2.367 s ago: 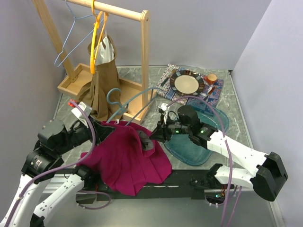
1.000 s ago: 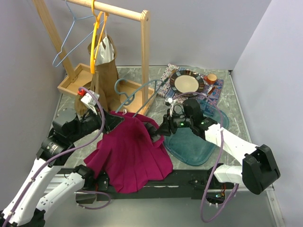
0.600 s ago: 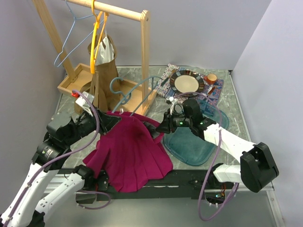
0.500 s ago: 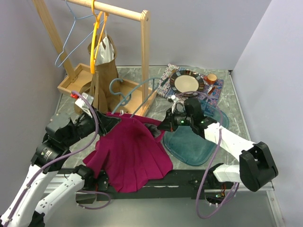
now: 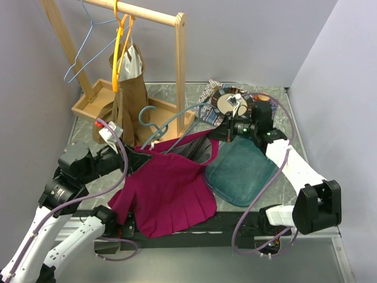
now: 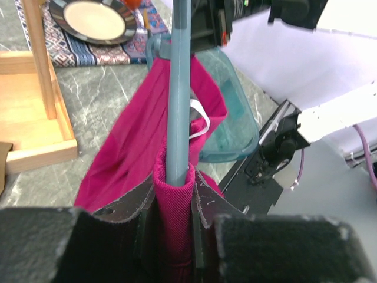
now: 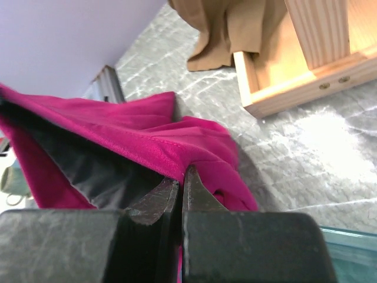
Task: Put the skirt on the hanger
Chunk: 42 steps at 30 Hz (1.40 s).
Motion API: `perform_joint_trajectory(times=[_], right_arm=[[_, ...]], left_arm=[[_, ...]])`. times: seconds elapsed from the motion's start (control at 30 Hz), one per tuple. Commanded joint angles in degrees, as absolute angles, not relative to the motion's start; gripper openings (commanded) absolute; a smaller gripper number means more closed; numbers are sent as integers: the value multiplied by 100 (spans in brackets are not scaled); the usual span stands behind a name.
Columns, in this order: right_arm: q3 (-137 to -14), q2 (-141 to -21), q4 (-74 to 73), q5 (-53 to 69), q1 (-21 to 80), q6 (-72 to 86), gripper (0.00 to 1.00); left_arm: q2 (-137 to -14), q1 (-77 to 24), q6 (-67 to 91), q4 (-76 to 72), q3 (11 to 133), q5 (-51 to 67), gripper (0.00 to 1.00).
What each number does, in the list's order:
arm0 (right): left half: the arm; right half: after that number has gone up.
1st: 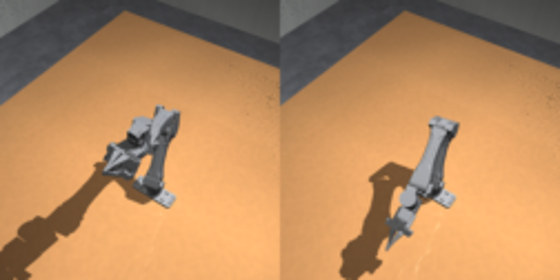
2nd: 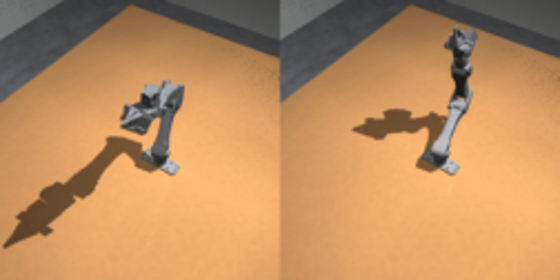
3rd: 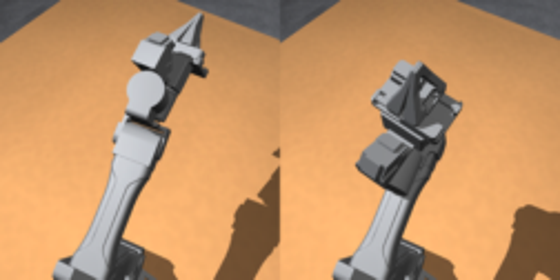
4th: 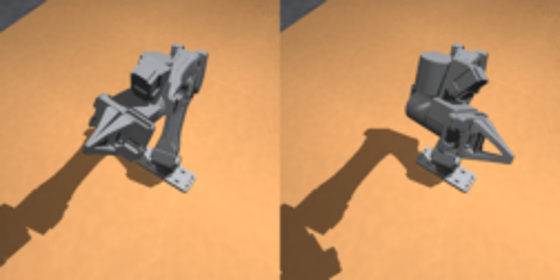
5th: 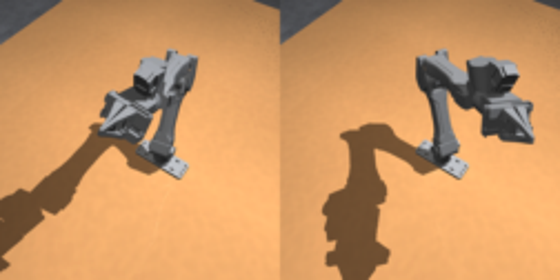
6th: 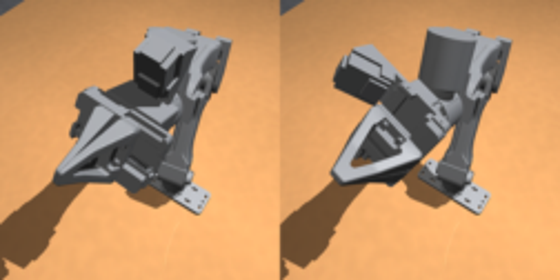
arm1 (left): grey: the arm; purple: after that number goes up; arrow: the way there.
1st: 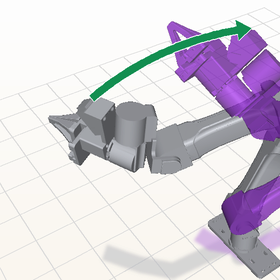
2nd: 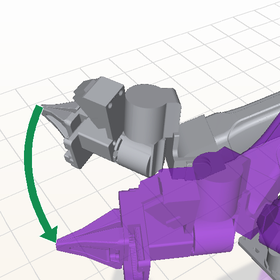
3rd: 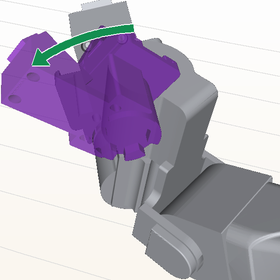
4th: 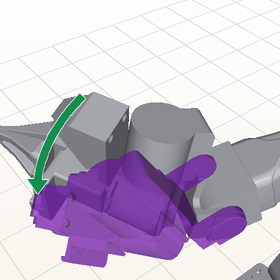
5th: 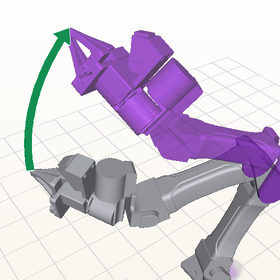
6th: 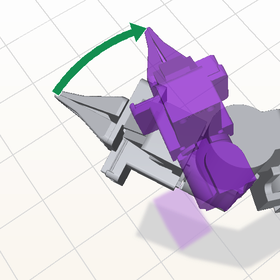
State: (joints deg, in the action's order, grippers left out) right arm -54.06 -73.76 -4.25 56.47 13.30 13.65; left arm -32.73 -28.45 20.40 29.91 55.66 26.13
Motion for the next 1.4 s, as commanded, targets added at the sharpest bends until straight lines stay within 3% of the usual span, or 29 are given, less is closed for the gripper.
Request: perform_joint_trajectory(times=[0.0,0.23,0.37,0.43,0.47,0.53,0.77,0.83,0.87,1.03,1.13,1.37], right_arm=[[-5792,-7559,-606,5870,888,1240,0],[-5941,-7541,-598,6134,826,1090,7],[-5889,-7646,-860,6135,835,897,25],[-5906,-7716,-1019,6117,826,713,27],[-5932,-7743,-1185,6091,826,634,23],[-6029,-7795,-1326,6073,826,493,2],[-6232,-7848,-1599,6407,914,431,0],[-6179,-7901,-1818,6539,1124,150,14],[-6118,-7901,-1993,6513,1229,54,29],[-4891,-7411,-1093,6468,1967,-9,61],[-4256,-6867,-107,6312,2249,396,73],[-4008,-6451,-18,4468,2795,904,70]], left_arm=[[-3103,-2821,1767,2821,5590,2909,1],[-3164,-2821,1565,2909,5555,3041,1],[-3155,-2830,1564,2865,5546,2980,1],[-3146,-2830,1556,2848,5528,2962,1],[-3146,-2830,1538,2865,5528,2971,1],[-3164,-2821,1407,2918,5546,2979,1],[-3401,-2830,888,3278,6055,2883,1],[-3471,-2821,888,3261,6082,2900,1],[-3498,-2830,905,3226,6065,2900,1],[-3454,-2830,1239,2866,5950,2752,1],[-3419,-2821,1432,2664,5924,2585,1],[-3515,-2821,1731,2339,5915,2206,1]])
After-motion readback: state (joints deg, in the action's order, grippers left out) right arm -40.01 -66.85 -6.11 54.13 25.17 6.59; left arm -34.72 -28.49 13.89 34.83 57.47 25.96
